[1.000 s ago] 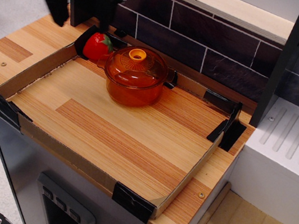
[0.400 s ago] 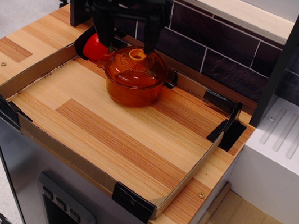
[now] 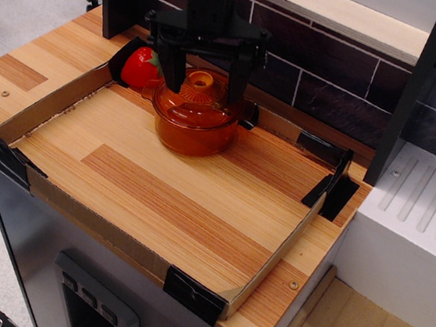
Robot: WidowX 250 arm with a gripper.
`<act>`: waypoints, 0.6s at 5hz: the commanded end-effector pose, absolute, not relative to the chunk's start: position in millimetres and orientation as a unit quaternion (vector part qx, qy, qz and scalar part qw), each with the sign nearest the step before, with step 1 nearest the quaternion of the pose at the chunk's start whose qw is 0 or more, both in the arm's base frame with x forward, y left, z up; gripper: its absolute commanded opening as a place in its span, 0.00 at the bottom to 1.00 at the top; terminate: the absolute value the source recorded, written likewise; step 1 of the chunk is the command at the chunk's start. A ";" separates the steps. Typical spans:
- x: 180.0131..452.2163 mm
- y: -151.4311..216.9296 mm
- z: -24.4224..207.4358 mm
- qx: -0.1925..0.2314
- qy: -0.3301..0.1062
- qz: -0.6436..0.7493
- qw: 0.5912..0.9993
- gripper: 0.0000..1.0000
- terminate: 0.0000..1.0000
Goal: Take lid off pot
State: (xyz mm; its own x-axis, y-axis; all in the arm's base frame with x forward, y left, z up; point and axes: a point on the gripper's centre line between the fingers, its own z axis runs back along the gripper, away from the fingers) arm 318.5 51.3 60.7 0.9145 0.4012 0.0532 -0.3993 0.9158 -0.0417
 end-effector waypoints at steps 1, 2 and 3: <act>336.4 52.8 66.6 -0.009 -0.054 0.220 0.974 1.00 0.00; 337.2 54.6 64.8 -0.004 -0.057 0.226 0.973 0.00 0.00; 338.6 56.3 65.0 0.001 -0.063 0.228 0.972 0.00 0.00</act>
